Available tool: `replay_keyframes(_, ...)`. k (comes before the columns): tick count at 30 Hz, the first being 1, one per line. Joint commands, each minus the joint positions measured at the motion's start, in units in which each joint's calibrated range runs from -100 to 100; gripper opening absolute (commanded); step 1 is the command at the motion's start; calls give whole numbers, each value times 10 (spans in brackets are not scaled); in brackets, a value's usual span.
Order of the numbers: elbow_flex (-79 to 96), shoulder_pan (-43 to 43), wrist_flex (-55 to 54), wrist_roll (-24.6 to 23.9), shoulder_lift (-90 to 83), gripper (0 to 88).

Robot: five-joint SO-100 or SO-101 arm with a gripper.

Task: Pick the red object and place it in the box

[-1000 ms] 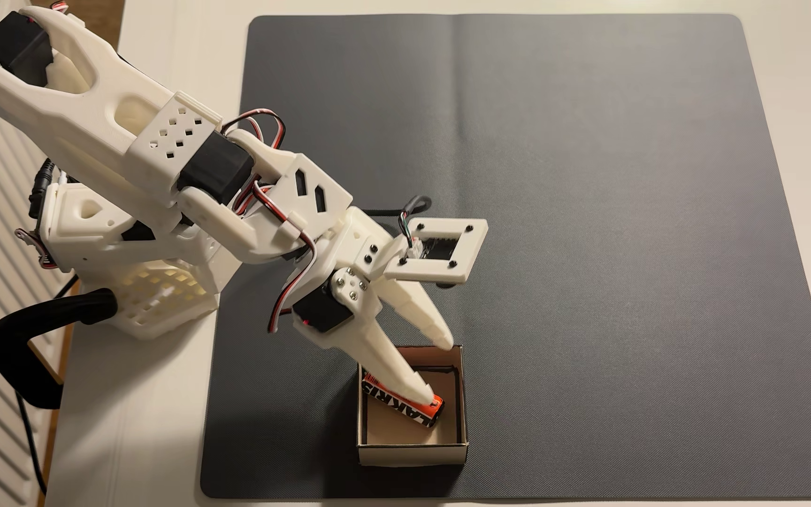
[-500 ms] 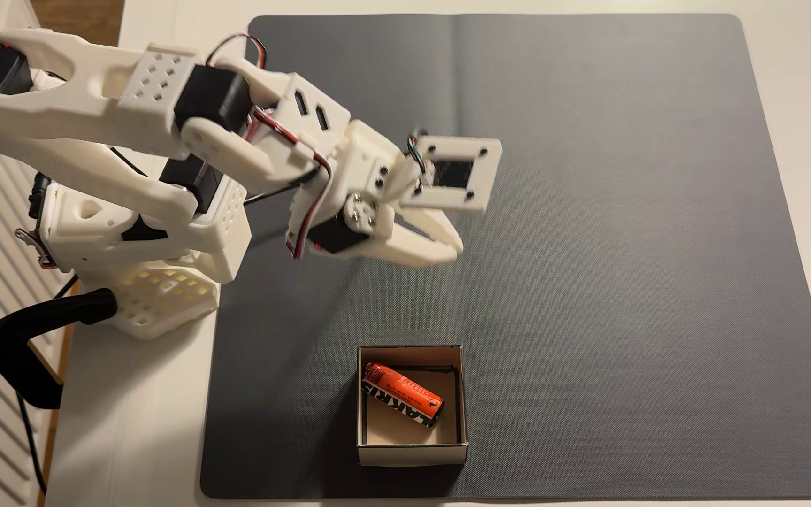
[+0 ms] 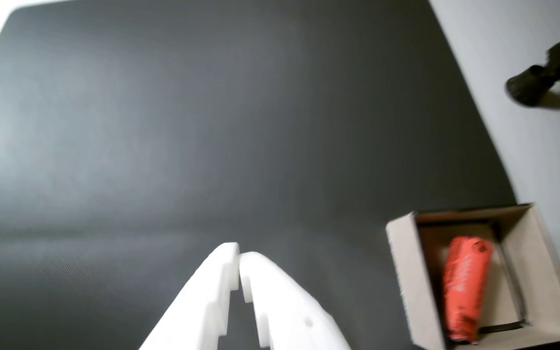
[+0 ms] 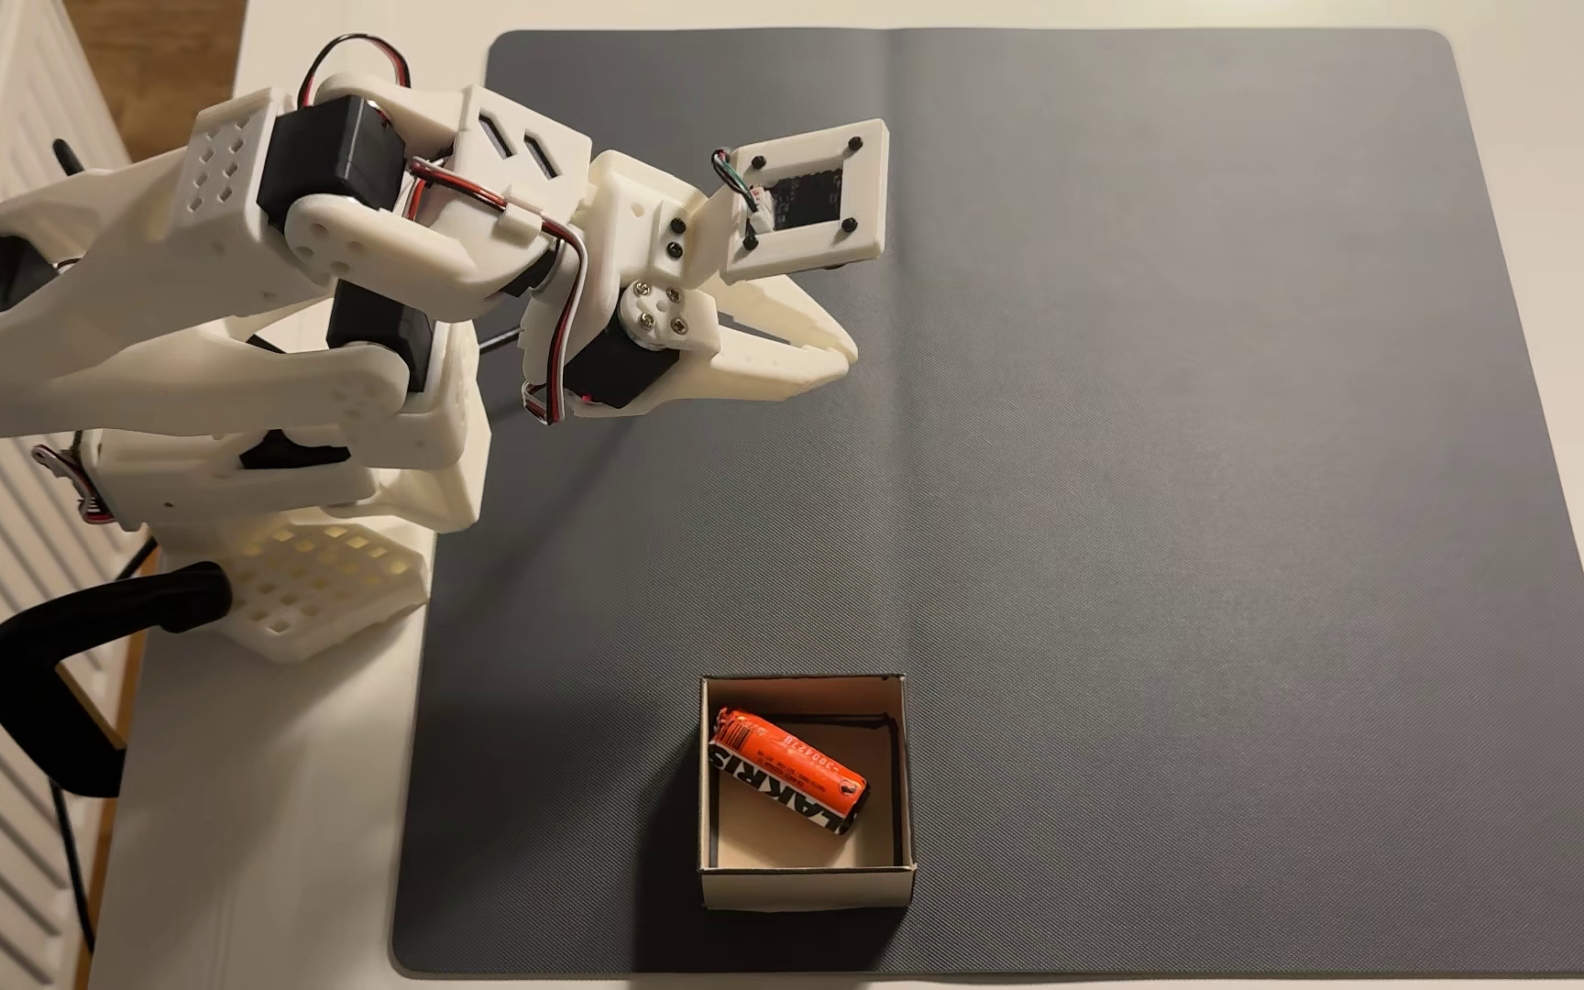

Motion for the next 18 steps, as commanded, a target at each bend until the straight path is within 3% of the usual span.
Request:
replay_keyframes(1, 48, 4, 5, 1, 3, 7)
replay_keyframes(10, 140, 4, 25, 1, 5, 7)
replay_keyframes(18, 140, 7, 156, 3, 5, 7)
